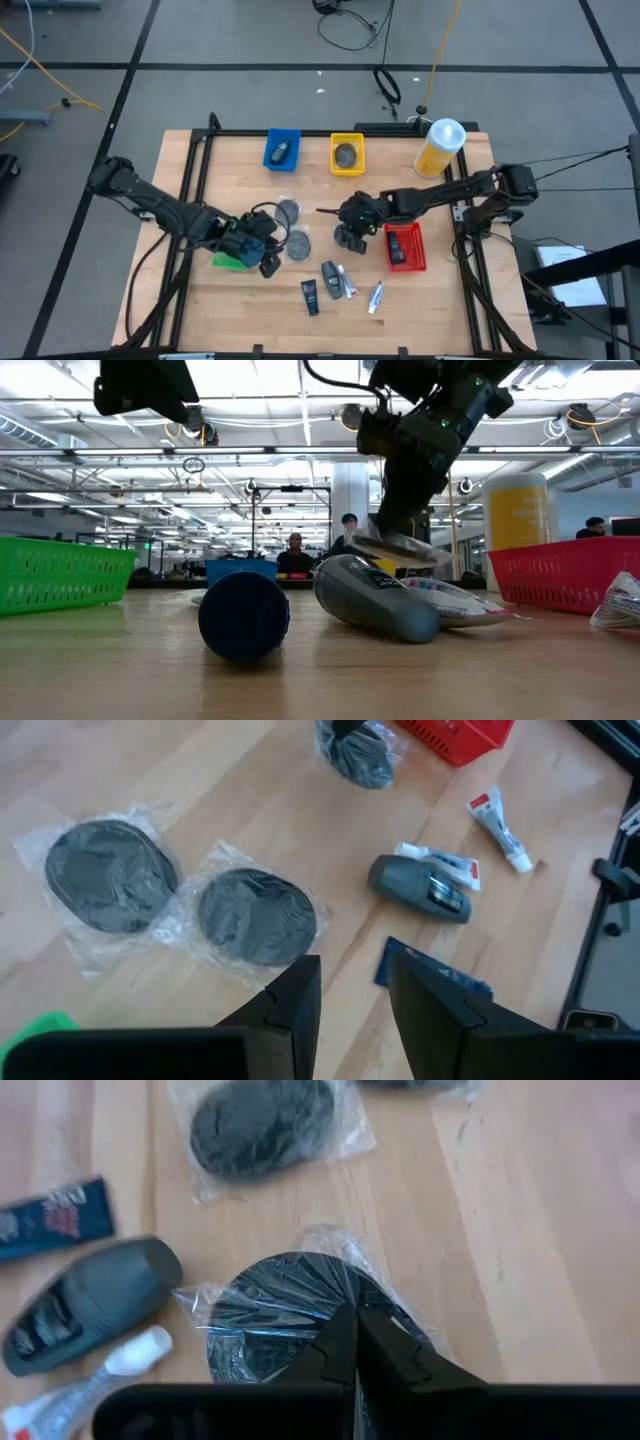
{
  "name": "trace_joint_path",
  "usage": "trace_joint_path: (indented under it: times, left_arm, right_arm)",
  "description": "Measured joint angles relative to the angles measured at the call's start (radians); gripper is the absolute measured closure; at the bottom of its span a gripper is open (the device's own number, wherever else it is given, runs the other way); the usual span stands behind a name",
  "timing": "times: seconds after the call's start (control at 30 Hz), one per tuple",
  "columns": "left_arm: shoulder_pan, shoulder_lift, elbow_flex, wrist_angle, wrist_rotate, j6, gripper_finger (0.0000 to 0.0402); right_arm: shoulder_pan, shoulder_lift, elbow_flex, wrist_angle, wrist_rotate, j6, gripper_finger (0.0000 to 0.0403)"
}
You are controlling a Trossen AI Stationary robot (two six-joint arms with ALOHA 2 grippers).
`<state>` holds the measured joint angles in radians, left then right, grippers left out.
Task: Pick & Place Travel size toiletries
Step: Put the black hairbrush into the yellow bin
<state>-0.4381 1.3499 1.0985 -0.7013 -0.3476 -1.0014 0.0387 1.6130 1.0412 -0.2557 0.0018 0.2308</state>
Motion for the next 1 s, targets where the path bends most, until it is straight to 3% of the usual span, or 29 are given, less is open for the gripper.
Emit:
trace_joint_path:
  times: [0.3,0.53,0.87,1.0]
  left_arm:
    - [0.079,0.000,0.000,-0.005,0.061,0.144,0.0286]
    - [0.150,0.000,0.000,-0.032,0.114,0.174,0.0275]
    - [0.267,0.000,0.000,-0.148,0.144,0.180,0.0152]
    - [0.337,0.000,0.000,-0.147,0.211,0.207,0.0115]
  right_arm:
    - [0.000,-0.055,0.001,0.017,0.041,0.019,0.0403]
    - [0.000,-0.094,0.001,0.020,0.081,0.023,0.0403]
    - [0.000,-0.159,0.001,0.021,0.148,0.024,0.0403]
    - [0.000,-0.177,0.001,0.016,0.182,0.021,0.0403]
